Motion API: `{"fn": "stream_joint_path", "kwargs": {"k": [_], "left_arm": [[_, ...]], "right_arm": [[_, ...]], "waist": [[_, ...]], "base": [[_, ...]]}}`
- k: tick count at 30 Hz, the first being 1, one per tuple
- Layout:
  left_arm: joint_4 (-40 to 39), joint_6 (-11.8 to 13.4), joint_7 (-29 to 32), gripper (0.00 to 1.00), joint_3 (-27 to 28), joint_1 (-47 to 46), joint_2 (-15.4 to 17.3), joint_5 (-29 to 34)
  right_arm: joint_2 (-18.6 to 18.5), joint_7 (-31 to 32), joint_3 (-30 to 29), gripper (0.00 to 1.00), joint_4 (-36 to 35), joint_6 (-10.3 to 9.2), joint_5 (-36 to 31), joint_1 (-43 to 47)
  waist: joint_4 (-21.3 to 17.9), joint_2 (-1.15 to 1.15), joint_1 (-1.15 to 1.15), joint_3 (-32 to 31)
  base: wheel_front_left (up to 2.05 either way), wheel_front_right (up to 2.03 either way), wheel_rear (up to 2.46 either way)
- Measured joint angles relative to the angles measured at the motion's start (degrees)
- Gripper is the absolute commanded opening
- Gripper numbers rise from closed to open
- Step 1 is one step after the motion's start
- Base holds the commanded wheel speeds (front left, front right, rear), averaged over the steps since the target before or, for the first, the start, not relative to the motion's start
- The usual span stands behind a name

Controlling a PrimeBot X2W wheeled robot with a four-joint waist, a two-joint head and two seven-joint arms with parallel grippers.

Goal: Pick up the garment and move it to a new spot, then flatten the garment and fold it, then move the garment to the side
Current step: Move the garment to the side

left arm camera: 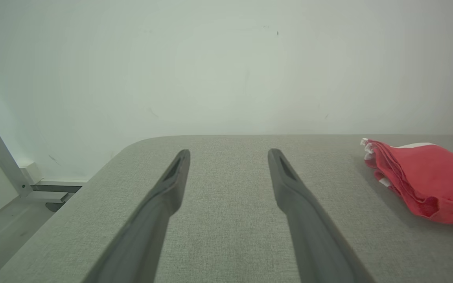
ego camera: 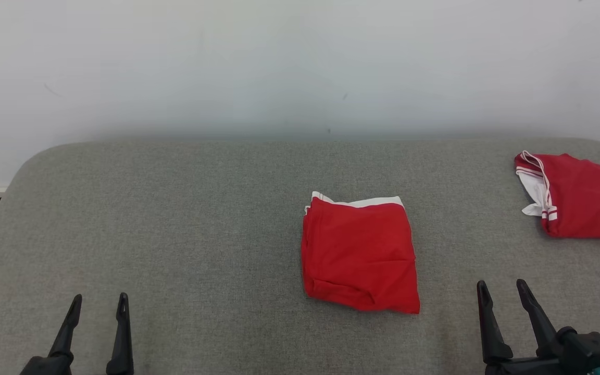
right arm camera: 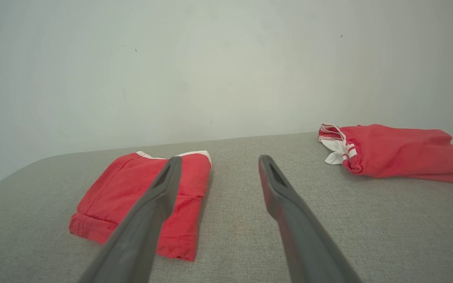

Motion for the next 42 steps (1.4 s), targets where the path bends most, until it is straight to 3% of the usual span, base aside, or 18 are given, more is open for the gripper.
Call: {"fn": "stream_joint_path", "kwargs": {"k": [42], "left_arm": [[0.18, -0.09, 0.0, 1.0, -0.41, 0.3, 0.87, -0.97]], "right_arm": [[0.6, 1.45, -0.08, 1.0, -0.12, 0.0, -0.48, 0.82]], "waist": [[0.93, 0.0, 0.0, 0.0]], "base": [[0.0, 0.0, 0.0]]}}
